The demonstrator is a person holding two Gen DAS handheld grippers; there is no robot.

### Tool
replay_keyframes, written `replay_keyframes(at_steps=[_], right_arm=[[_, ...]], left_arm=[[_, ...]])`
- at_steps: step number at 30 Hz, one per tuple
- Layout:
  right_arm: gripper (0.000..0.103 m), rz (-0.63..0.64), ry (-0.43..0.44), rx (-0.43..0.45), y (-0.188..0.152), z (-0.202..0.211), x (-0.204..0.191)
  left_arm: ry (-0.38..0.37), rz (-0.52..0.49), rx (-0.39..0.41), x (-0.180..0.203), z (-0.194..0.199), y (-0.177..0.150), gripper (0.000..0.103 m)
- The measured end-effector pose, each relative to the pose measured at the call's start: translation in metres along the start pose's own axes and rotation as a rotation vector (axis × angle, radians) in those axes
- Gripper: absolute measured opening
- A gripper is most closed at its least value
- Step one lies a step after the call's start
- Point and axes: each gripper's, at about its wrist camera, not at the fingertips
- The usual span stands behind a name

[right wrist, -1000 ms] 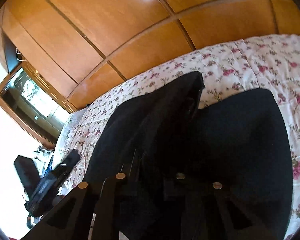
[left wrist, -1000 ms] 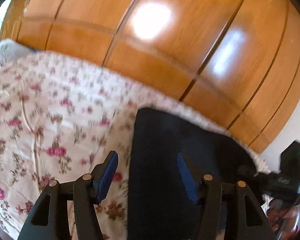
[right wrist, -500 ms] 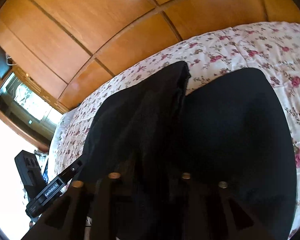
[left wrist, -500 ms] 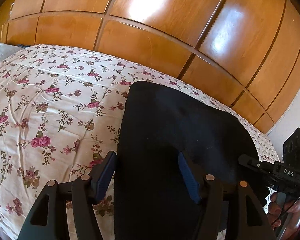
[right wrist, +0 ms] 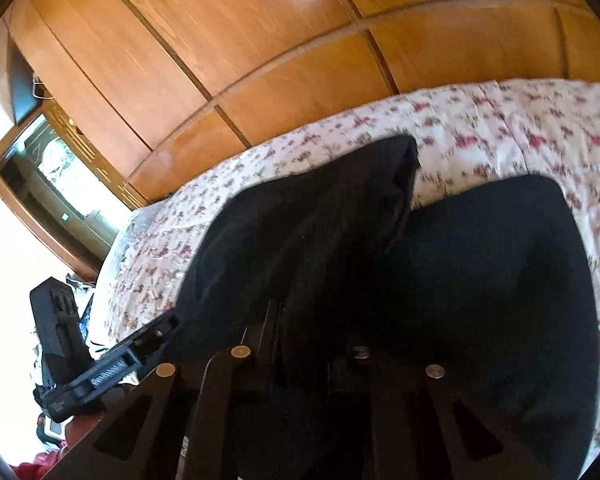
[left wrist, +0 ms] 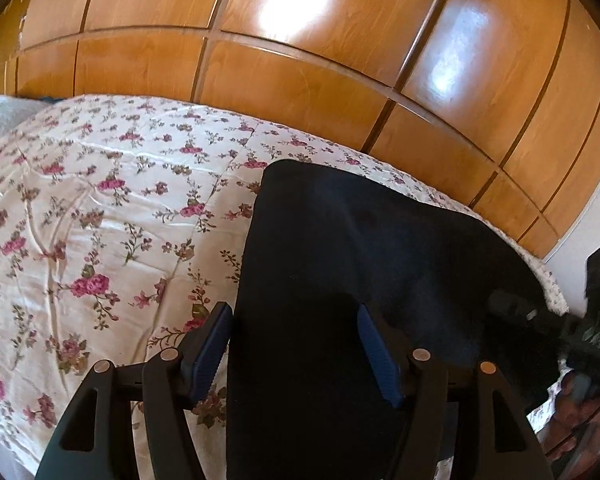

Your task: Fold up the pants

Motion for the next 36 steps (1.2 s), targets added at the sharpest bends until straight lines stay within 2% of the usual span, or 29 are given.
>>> replay_keyframes(at_steps=[3,8,12,14,17,22,26,29,32,36], right_arm=[[0.015,0.042,0.04,0.068,0.014,0.028,-0.011],[0.015,0.082,0.011,0.119,0.028,0.063,-0.012],[0.015,0.08,-0.039,0.133,0.029,0.083,0.004],[0.015,0.059,-0.093,0.117,0.025,0.082,0.022],[0.015,-0.012,-0.118,0.061,0.014,0.073,0.052],[0.017,-0.11,-0.144,-0.013,-0.012,0.047,0.087],[0.019,-0.171,-0.109,0.034,-0.022,0.044,0.096],[0.023,-0.163,-0.108,0.033,-0.02,0.048,0.094],[0.027,-0.14,-0.135,0.03,-0.02,0.051,0.091],[0.031,-0.081,-0.196,0.046,-0.018,0.057,0.086]], left_arm=[[0.005,-0.055,0.012,0.016,0.008,0.002,0.065],[-0.004,-0.156,0.031,0.049,0.019,0.004,0.065],[-0.038,-0.221,-0.005,0.075,0.013,-0.002,0.065],[-0.039,-0.256,-0.045,0.084,0.002,-0.009,0.065],[-0.008,-0.335,-0.082,0.098,-0.011,-0.023,0.065],[0.059,-0.46,-0.072,0.111,-0.019,-0.04,0.066],[0.052,-0.464,-0.031,0.106,-0.017,-0.046,0.066],[0.01,-0.447,-0.027,0.104,-0.011,-0.044,0.068],[-0.048,-0.405,-0.03,0.094,-0.004,-0.038,0.067],[-0.072,-0.369,-0.023,0.075,0.009,-0.033,0.067]])
Point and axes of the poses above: each gripper's, at about its wrist camera, not at the fingertips, and z roughly against the way its jaws point, x to its right, y to its top, and after that the axes turned 7 degrees about -y, right-handed
